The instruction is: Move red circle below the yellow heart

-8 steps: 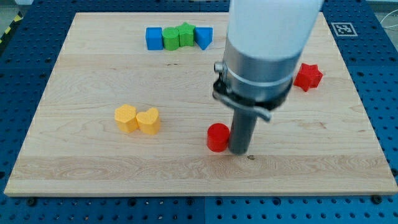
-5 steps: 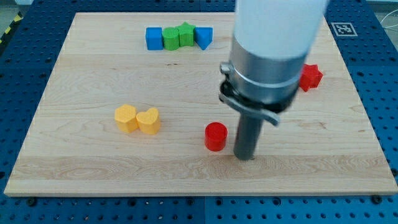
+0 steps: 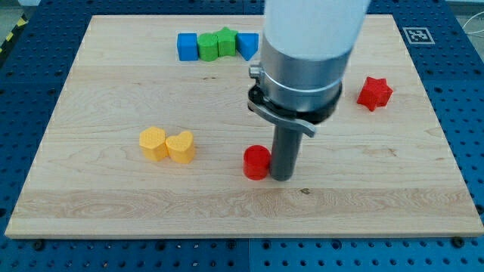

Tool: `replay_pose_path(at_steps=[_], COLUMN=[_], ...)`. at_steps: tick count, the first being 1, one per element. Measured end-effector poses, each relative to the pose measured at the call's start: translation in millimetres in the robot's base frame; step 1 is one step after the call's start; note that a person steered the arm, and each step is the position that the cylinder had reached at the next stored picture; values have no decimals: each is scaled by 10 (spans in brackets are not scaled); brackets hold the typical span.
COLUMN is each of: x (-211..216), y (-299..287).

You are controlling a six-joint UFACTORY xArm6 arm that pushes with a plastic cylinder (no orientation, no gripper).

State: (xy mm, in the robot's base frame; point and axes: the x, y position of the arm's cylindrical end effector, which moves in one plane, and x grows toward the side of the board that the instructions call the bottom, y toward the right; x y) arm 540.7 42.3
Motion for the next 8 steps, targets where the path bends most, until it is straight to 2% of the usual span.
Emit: replay_pose_path(at_steps=[8], x=[-31], y=[-860])
